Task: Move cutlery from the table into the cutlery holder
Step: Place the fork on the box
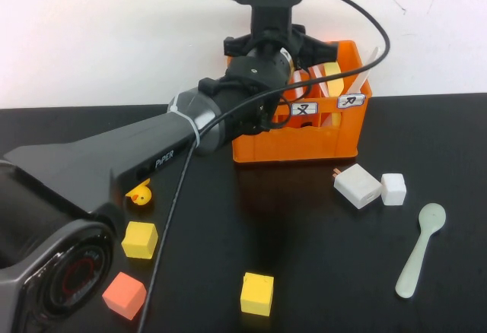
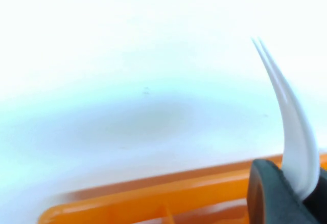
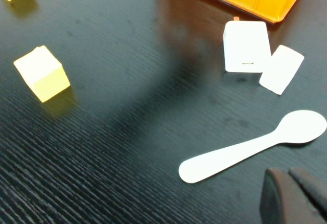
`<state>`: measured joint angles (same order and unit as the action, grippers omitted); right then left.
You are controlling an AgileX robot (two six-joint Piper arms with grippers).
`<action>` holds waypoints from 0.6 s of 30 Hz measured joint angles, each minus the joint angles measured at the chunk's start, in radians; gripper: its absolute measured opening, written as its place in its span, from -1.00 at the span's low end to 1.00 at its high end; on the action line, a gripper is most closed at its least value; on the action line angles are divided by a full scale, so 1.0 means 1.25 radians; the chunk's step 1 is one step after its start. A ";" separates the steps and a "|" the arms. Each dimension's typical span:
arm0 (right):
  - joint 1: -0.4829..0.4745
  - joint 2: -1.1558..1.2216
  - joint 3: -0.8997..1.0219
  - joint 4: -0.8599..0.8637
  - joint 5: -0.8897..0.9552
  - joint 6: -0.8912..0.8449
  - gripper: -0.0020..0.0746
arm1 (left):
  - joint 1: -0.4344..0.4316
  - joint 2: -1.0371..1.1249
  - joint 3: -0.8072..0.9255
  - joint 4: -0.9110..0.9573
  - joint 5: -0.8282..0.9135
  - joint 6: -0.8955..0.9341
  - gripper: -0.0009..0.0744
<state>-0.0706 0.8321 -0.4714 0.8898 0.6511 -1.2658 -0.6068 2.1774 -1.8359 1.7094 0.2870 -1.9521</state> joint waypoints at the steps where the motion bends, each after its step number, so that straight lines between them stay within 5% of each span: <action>1: 0.000 0.000 0.000 0.000 0.000 0.000 -0.95 | 0.000 0.000 0.000 0.000 -0.011 0.008 -0.75; 7: 0.000 0.000 0.000 0.000 0.000 -0.011 -0.95 | 0.000 0.000 0.000 0.001 -0.012 0.033 -0.01; 10: 0.000 0.000 0.000 0.008 0.000 -0.034 -0.95 | 0.000 -0.005 0.000 -0.003 0.027 0.078 0.11; 14: 0.000 0.001 0.000 0.046 0.000 -0.058 -0.95 | -0.011 -0.047 0.002 -0.059 0.113 0.162 -0.06; 18: 0.000 0.038 -0.017 0.069 0.014 -0.062 -0.95 | -0.017 -0.150 0.003 -0.235 0.161 0.293 -0.68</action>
<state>-0.0706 0.8793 -0.4930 0.9761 0.6687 -1.3428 -0.6278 1.9900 -1.8321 1.4154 0.4882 -1.5854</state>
